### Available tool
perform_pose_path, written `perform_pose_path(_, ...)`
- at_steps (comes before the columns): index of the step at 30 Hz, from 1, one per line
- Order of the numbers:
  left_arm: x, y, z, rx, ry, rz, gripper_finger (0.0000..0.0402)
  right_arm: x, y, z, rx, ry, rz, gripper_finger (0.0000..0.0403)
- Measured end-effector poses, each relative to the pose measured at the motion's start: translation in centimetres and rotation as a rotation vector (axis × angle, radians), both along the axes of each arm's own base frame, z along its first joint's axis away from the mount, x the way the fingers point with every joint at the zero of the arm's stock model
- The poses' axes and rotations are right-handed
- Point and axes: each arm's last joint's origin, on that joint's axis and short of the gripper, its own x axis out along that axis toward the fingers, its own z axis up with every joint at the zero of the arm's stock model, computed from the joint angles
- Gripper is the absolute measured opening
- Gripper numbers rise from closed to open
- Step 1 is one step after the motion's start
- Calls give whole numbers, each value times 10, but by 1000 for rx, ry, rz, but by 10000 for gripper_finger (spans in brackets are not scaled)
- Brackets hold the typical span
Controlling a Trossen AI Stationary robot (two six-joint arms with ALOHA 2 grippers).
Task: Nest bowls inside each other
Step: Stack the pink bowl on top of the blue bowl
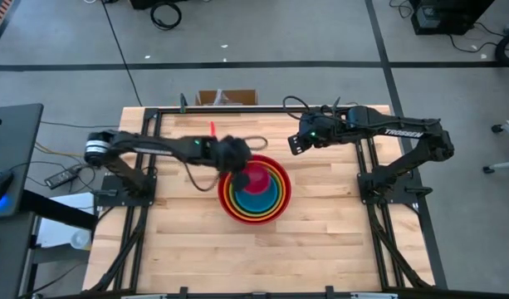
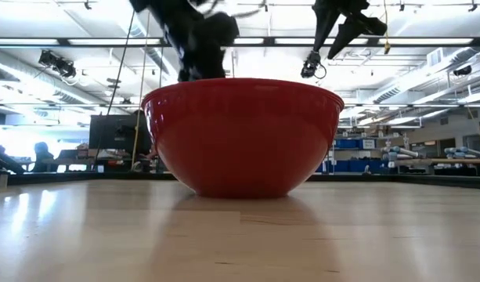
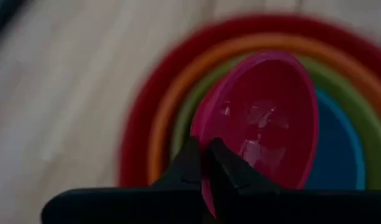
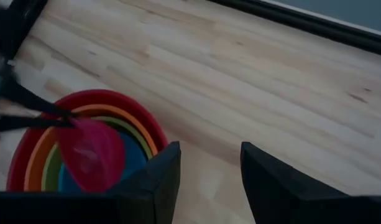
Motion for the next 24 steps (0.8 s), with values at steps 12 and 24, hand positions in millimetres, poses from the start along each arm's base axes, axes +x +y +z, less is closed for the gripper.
perform_pose_path(12,18,-13,-39,-72,101,8,56,-1,4,-1,41,11,37,171)
perform_pose_path(24,-11,8,20,-248,-97,-43,178,13,19,14,59,-164,419,163)
